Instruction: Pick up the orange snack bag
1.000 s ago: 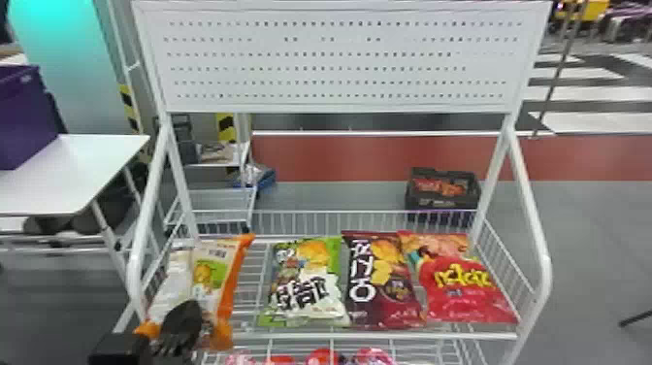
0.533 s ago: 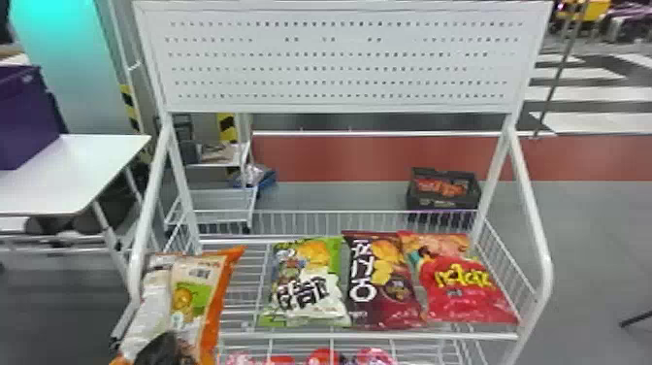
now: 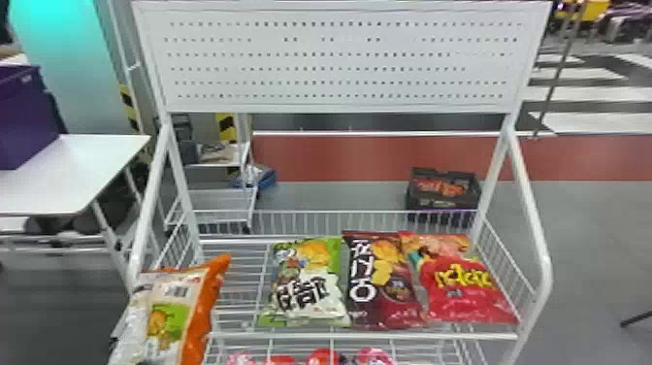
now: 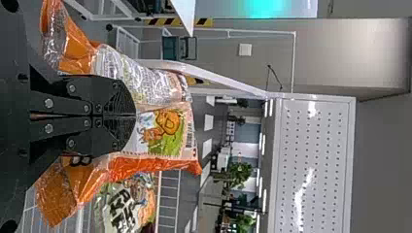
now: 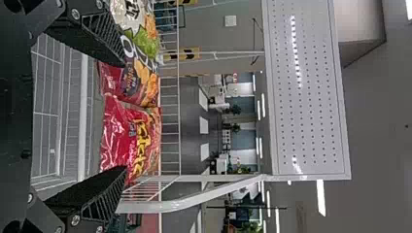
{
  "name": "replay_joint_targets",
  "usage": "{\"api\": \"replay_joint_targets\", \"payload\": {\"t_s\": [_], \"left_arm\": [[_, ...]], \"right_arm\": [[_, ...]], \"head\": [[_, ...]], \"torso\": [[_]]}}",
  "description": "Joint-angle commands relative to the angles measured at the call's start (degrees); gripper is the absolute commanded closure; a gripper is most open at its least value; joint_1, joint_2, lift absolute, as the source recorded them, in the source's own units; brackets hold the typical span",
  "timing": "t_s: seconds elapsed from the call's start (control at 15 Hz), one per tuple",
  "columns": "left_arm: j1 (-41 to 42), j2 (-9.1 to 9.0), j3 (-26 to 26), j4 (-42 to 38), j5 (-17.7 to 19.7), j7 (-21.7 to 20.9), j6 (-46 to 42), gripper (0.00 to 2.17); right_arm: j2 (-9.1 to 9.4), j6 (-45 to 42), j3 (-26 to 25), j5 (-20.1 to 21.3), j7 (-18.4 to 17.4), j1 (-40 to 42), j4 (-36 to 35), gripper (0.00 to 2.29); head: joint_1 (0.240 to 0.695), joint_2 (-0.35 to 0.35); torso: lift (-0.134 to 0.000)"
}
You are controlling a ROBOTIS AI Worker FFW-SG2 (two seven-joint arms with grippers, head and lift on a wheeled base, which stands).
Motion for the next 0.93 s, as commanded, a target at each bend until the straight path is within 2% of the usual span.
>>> {"api": "replay_joint_targets", "payload": {"t_s": [0.0, 0.87], "left_arm": [[2.1, 0.04, 0.1, 0.3, -0.6, 0.0, -3.1, 1.51], [3.3, -0.05, -0.1, 0.5, -1.0, 0.2, -5.4, 1.51]], "right_arm": [[0.00, 0.0, 0.0, 0.1, 0.0, 0.1, 0.0, 0.14], [-0.18, -0.2, 0.1, 0.1, 0.0, 0.6, -0.6, 0.14]], "head": [[0.499, 0.000], [0.499, 0.000]], "torso": [[0.000], [0.000]]}}
